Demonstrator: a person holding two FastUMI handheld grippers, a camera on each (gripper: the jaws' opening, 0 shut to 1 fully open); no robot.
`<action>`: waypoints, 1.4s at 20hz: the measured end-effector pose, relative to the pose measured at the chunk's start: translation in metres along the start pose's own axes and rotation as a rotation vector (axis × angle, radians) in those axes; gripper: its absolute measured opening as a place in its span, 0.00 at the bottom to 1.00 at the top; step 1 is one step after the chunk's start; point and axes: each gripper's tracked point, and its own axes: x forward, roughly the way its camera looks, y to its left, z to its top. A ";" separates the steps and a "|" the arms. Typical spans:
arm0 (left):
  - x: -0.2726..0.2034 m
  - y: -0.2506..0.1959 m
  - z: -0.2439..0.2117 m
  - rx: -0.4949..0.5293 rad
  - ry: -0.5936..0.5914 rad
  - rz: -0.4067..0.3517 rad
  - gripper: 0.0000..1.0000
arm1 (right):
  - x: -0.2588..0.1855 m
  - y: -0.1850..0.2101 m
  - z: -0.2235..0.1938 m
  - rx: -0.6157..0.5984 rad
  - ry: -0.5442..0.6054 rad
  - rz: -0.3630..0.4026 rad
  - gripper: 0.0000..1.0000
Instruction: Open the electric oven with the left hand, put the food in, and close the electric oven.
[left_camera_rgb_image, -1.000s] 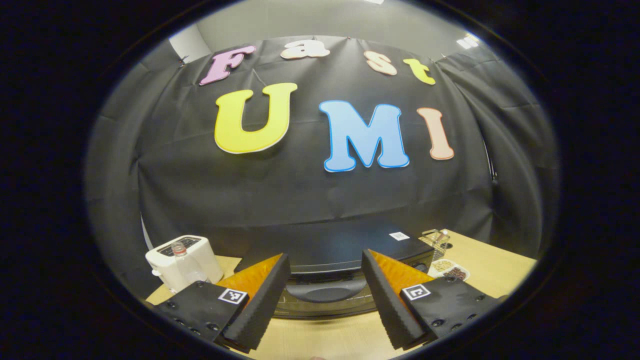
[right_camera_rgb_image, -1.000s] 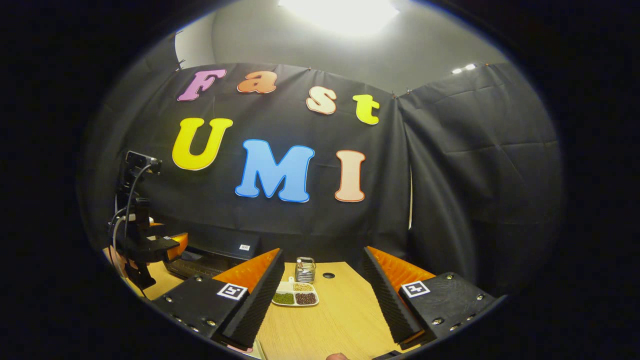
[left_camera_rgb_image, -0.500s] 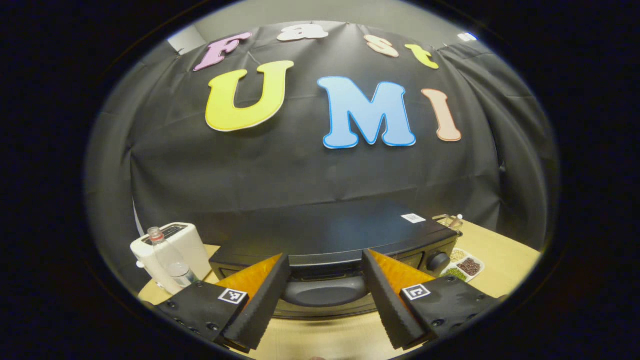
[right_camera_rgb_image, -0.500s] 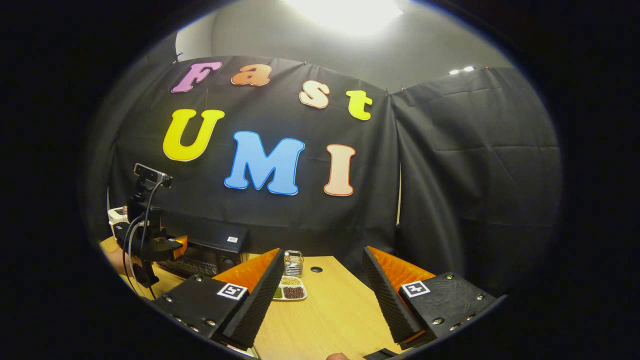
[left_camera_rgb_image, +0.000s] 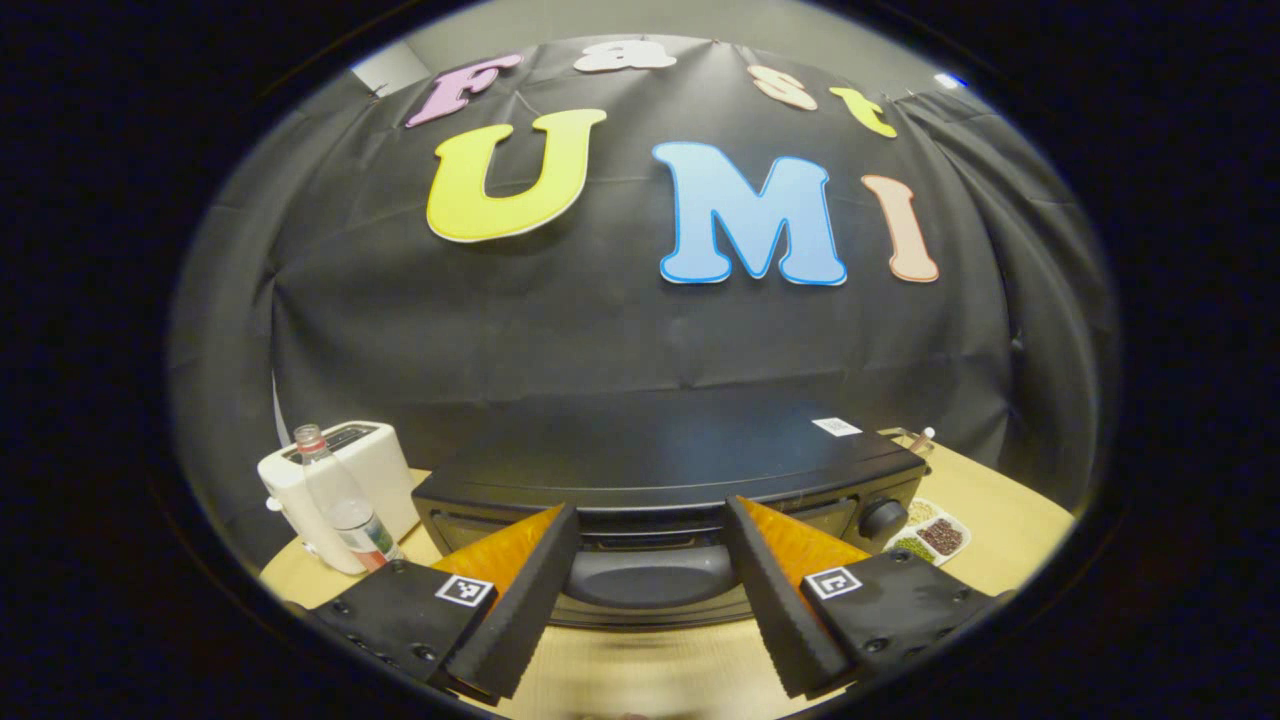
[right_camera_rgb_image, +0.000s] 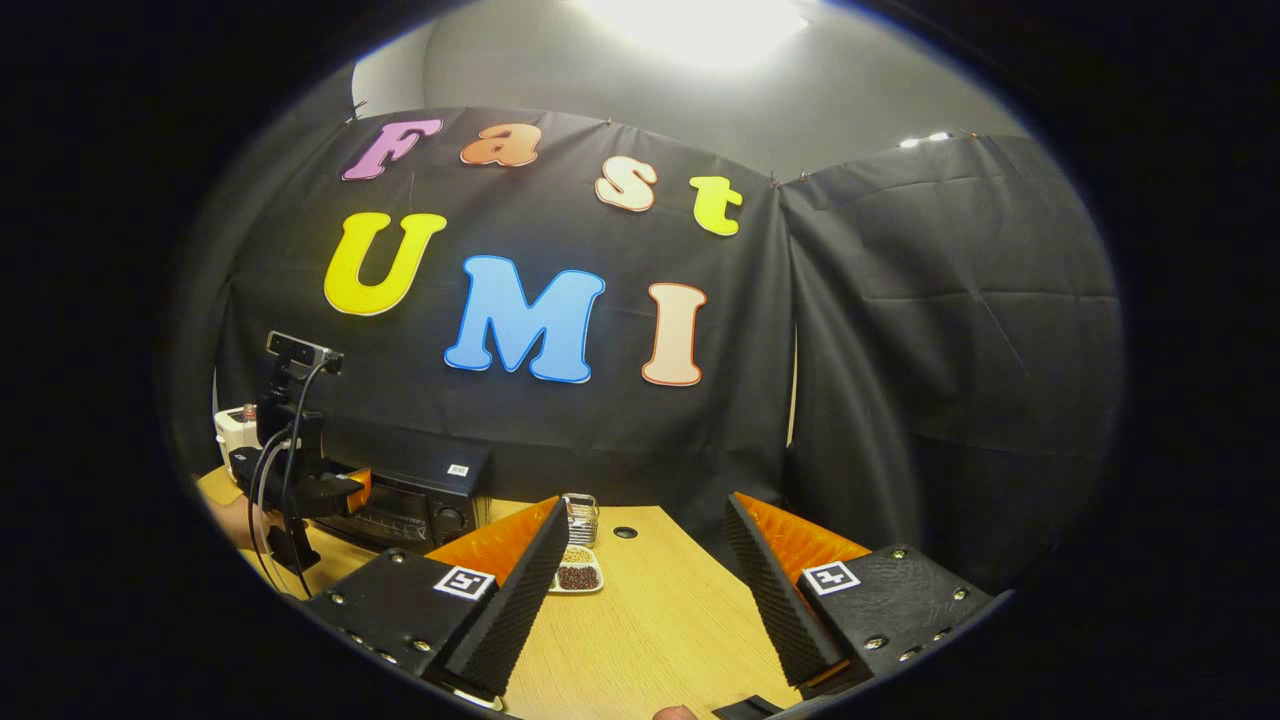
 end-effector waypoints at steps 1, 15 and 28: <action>-0.004 0.000 -0.001 0.004 0.001 0.001 0.98 | -0.001 -0.001 -0.001 0.001 0.000 0.004 0.96; -0.069 -0.007 -0.046 0.047 0.067 0.028 0.92 | -0.018 -0.015 -0.002 -0.003 -0.009 0.068 0.96; -0.102 -0.013 -0.110 0.033 0.175 0.042 0.97 | -0.032 -0.022 -0.007 0.013 0.011 0.113 0.96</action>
